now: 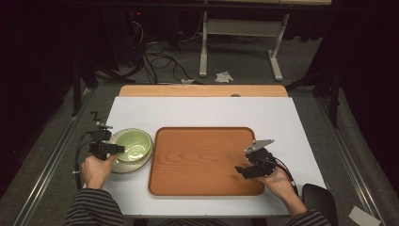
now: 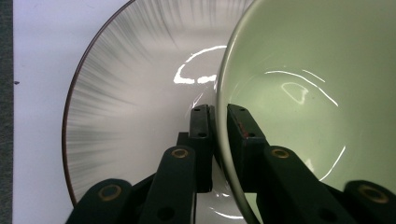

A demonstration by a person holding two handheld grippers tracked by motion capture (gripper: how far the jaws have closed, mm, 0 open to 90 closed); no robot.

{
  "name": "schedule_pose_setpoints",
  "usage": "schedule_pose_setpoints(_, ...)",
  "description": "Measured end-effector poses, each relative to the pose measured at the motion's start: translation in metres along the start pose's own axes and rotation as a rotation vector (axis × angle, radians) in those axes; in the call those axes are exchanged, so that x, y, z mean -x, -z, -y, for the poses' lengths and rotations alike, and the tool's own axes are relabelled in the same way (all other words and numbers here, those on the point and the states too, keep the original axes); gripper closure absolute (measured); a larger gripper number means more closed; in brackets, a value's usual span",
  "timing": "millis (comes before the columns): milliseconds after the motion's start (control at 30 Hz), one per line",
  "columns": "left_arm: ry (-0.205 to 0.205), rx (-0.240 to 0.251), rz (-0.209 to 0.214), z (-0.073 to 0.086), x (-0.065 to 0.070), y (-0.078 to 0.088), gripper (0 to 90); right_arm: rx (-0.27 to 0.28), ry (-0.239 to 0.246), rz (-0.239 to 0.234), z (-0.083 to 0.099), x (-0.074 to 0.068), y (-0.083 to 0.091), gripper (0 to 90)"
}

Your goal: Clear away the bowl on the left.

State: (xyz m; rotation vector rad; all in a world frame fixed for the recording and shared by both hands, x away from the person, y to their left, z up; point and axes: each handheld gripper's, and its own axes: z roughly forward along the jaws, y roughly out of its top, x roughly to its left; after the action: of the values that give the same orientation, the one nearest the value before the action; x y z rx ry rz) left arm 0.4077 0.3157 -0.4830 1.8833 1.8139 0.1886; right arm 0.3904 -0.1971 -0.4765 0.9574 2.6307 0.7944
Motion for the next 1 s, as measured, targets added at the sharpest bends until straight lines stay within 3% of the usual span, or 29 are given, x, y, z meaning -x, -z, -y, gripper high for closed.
schedule_pose_setpoints(200, 0.023, 0.044, 0.04, 0.0, -0.001, 0.007, 83.5, -0.004, 0.006, 0.005, 0.0, -0.001, 0.0, 36.1)
schedule_pose_setpoints(333, 0.02, 0.042, 0.033, 0.0, 0.0, 0.008, 83.4, -0.002, 0.001, 0.0, 0.0, 0.0, 0.0, 36.1)
schedule_pose_setpoints(533, -0.034, 0.063, -0.013, -0.002, 0.008, 0.015, 82.8, 0.001, 0.007, 0.005, 0.0, 0.0, 0.001, 36.1)
schedule_pose_setpoints(633, -0.042, 0.07, 0.006, -0.002, 0.011, 0.016, 82.2, 0.001, 0.008, 0.005, 0.0, 0.0, 0.001, 36.1)
schedule_pose_setpoints(767, -0.053, 0.083, 0.002, -0.003, 0.012, 0.021, 82.4, 0.003, 0.008, 0.004, 0.0, 0.0, 0.001, 36.1)
schedule_pose_setpoints(1000, -0.035, 0.132, 0.035, -0.002, 0.009, 0.031, 82.3, 0.004, 0.008, 0.004, 0.0, 0.0, 0.001, 36.1)
